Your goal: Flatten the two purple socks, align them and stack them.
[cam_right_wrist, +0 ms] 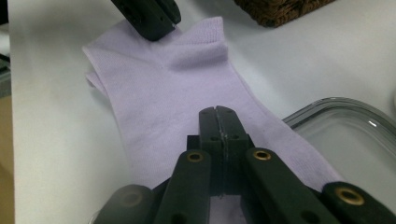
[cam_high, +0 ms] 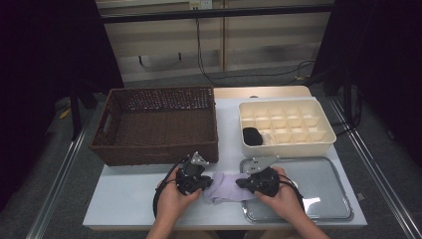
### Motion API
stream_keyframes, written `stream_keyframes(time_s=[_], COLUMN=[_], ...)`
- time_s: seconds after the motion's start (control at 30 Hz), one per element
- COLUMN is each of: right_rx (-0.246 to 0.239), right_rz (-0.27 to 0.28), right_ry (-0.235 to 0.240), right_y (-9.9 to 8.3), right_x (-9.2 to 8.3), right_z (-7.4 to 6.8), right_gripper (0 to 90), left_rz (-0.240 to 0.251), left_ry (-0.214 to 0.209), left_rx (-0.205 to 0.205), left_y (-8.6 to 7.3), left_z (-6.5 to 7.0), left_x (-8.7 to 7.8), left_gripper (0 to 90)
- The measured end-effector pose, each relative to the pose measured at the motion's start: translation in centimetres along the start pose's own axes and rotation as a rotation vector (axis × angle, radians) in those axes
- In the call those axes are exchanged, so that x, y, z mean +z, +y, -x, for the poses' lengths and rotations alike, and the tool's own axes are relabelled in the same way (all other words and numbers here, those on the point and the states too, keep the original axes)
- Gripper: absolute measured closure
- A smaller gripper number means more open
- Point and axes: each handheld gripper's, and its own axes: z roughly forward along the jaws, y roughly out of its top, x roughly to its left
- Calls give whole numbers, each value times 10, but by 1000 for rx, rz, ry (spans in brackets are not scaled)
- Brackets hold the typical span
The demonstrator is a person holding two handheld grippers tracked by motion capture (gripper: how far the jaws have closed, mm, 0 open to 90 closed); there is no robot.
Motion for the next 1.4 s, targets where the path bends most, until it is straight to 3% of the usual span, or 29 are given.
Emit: stream_keyframes(time_s=[0.07, 0.23, 0.37, 0.43, 0.5, 0.67, 0.93, 1.2, 1.3, 1.4], right_rx=[16, 2, -19, -40, -28, -21, 2, 3, 4, -5], right_rz=[22, 12, 9, 8, 11, 5, 59, 56, 60, 50], right_ry=[-13, -15, -17, -27, -16, -15, -16, -28, -35, -31], right_y=[-1, -1, -3, -2, -3, -2, 1, -3, -2, -1], right_x=[-2, -5, -2, -1, 0, -1, -18, -14, -13, -10], right_z=[0, 0, -1, -1, 1, 0, 10, 15, 15, 15], right_gripper=[803, 752, 789, 851, 900, 900, 900, 900, 900, 900], left_rz=[-3, -1, -5, -4, 1, 3, 21, 11, 17, 47], left_ry=[-5, -3, 1, 2, 6, -1, -25, -42, -57, -43], left_rx=[0, -4, 3, 2, -1, -1, -13, -18, -30, -36], left_y=[-1, -2, -1, -1, -2, -1, 1, -1, -3, -2], left_z=[-1, -1, 1, 1, 1, 0, 4, 3, 2, -1], left_x=[1, 2, 2, 2, 3, 1, 1, 2, 0, -6], left_gripper=[818, 817, 818, 818, 818, 819, 819, 814, 794, 747])
